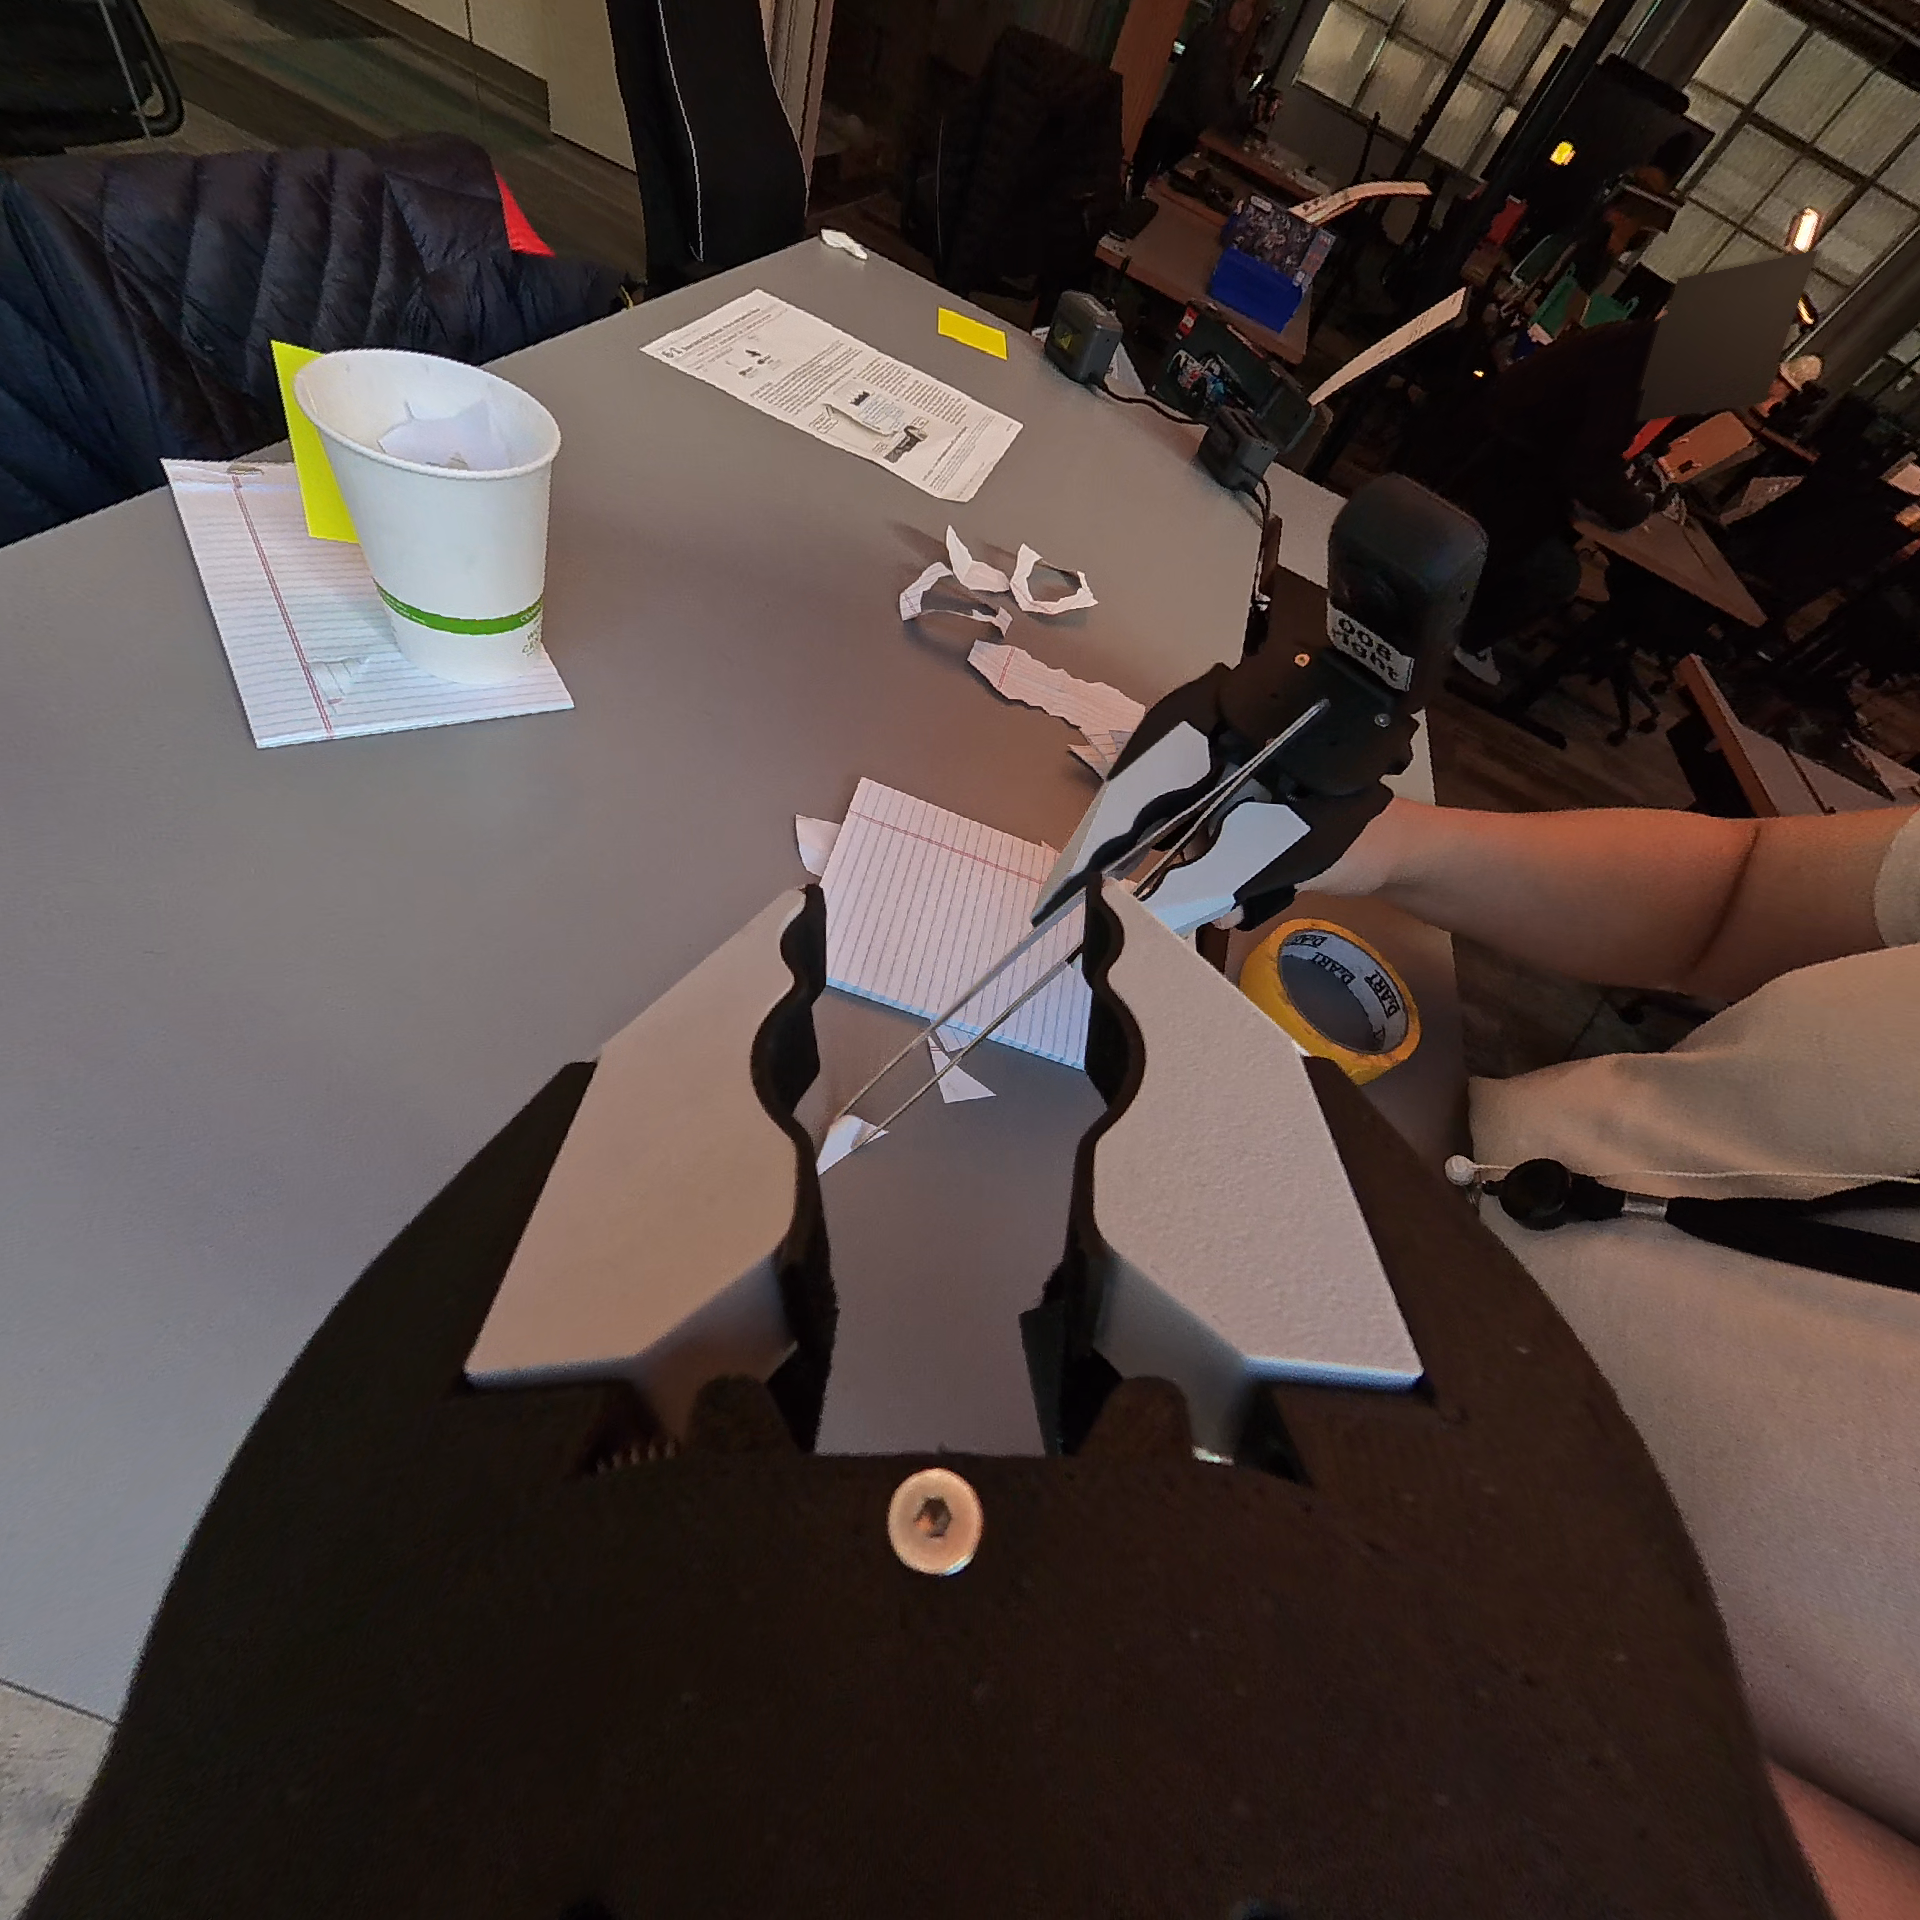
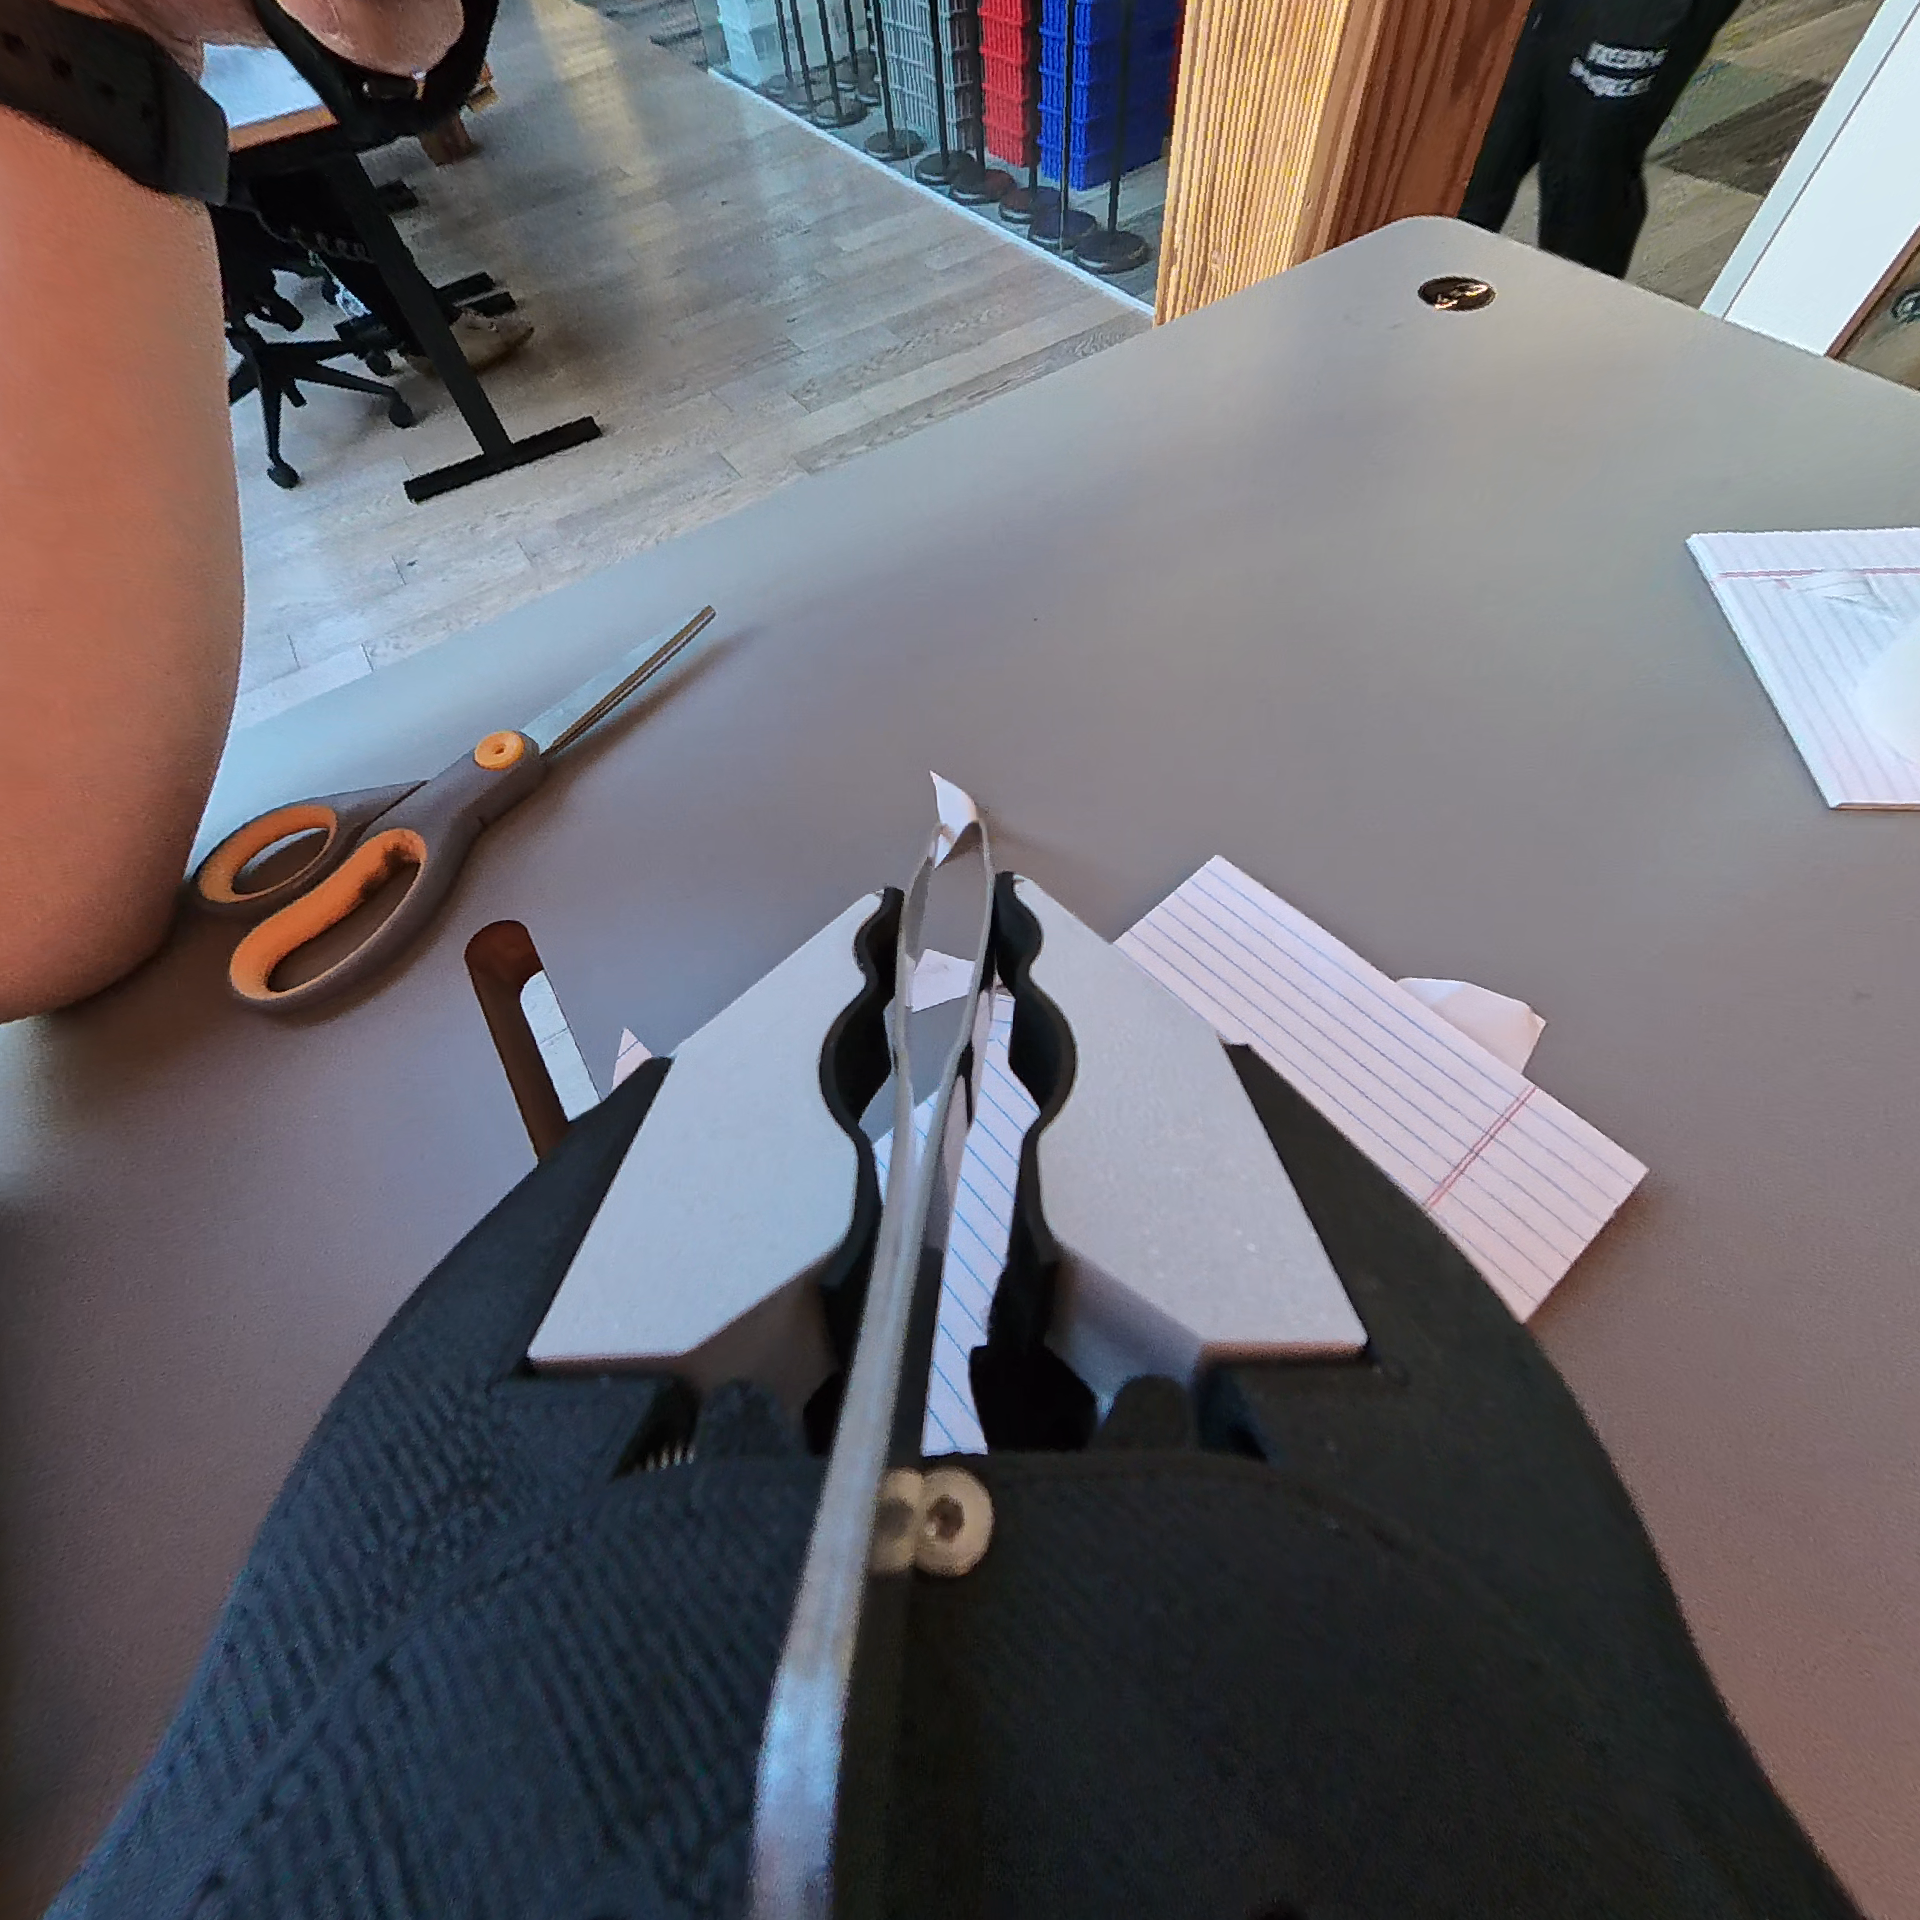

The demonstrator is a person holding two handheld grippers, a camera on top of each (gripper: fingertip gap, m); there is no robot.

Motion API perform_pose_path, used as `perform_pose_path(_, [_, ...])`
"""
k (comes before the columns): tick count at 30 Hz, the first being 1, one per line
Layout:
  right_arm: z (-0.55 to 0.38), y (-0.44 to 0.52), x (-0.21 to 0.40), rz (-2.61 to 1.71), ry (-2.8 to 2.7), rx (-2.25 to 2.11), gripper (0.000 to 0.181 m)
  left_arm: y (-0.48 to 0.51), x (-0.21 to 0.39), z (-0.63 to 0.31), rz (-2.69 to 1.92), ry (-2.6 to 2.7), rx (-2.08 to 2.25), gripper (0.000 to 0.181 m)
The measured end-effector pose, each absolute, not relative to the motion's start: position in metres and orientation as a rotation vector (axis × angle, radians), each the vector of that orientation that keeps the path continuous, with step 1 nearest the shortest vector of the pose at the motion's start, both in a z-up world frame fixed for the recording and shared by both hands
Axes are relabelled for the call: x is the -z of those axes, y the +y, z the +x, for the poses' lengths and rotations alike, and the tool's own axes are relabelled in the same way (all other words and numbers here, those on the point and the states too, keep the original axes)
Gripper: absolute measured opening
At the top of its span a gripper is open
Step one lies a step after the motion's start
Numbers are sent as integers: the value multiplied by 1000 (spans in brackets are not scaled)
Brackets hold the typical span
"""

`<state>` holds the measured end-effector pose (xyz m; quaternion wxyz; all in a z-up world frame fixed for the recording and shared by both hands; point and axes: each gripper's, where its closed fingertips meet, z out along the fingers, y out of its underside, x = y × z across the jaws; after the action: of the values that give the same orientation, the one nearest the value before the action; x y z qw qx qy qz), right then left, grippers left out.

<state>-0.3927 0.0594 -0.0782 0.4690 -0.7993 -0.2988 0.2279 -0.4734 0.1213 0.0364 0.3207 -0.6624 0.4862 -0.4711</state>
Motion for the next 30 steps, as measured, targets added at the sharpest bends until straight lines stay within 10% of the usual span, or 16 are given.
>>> perform_pose_path(30, [-406, 56, 78, -1924, -948, -740, 17, 112, -34, -461, -1726, 1350, 1246, 48])
